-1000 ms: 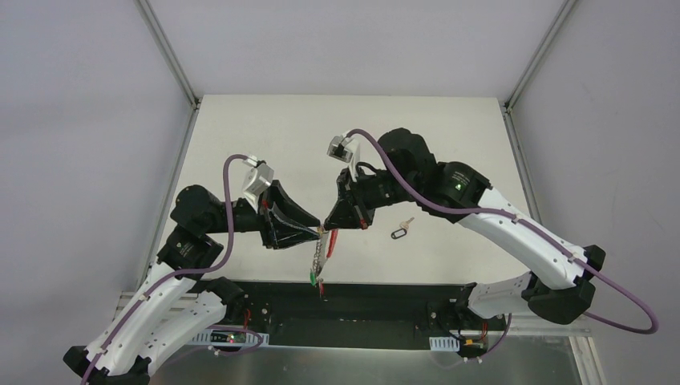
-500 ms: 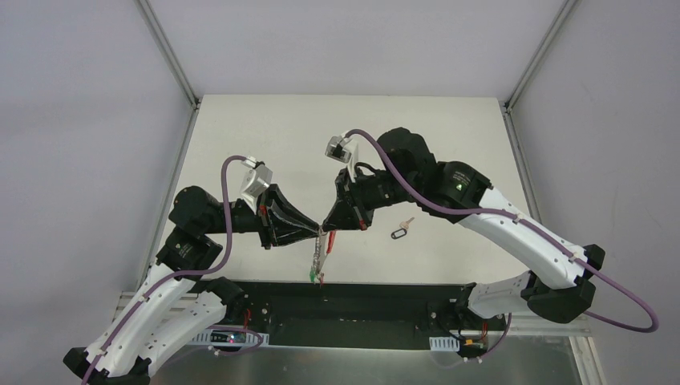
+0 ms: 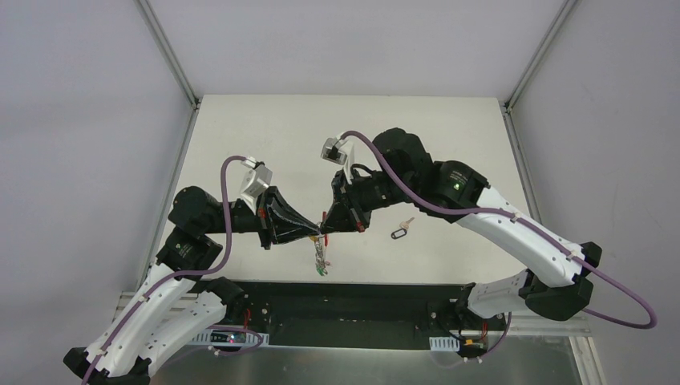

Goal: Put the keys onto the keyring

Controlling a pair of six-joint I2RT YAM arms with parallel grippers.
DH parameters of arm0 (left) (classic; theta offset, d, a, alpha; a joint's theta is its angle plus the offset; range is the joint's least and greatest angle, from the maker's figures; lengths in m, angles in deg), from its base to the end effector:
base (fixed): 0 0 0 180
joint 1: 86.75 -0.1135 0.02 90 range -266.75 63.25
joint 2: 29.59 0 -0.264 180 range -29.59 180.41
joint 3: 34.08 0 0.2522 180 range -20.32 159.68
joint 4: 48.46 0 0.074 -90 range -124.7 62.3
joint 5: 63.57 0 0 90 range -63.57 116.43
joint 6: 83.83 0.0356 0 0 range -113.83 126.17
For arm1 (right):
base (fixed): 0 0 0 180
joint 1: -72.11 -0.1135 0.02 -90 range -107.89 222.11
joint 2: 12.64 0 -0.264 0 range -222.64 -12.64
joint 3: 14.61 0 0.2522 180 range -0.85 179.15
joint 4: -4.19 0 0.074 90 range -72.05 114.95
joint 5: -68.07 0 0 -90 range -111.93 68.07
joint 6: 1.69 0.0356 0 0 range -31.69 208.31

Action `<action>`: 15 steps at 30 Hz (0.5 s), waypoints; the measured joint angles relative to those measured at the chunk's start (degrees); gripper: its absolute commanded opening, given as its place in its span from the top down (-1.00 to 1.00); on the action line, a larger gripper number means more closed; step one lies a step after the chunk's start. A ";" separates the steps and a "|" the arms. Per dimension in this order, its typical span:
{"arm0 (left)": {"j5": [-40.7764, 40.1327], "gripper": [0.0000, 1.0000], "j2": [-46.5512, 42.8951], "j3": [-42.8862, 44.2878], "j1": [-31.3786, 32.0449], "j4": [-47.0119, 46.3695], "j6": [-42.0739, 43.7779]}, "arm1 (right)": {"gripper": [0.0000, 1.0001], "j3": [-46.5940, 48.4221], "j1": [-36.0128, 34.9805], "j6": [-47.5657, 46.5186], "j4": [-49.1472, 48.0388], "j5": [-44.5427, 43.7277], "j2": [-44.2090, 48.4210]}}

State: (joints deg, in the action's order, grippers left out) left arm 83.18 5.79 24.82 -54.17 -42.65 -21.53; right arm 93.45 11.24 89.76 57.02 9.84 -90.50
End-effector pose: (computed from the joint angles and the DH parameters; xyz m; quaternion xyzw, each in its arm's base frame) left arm 0.0894 -0.0924 0.3954 0.4055 0.5022 -0.5992 0.4737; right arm 0.1193 0.2526 0.4583 -0.5285 0.6199 0.4709 0.3386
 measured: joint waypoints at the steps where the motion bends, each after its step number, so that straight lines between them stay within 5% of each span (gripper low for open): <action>1: 0.17 1.00 0.00 0.00 0.00 -0.20 -0.02 | 1.00 0.07 -0.04 -0.02 0.04 -0.02 0.00; 10: 0.66 1.00 -1.38 -1.60 0.00 -2.67 -0.04 | 0.99 0.24 -0.57 -0.22 0.26 -0.28 0.00; 15: -0.39 1.00 -2.78 -2.03 0.07 -2.99 -0.04 | 0.63 0.15 -0.96 -0.42 -0.66 -1.22 0.09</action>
State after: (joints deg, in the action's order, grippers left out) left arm 82.78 3.01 22.79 -54.10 -45.64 -21.58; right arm 93.60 10.28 89.35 56.37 8.62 -90.41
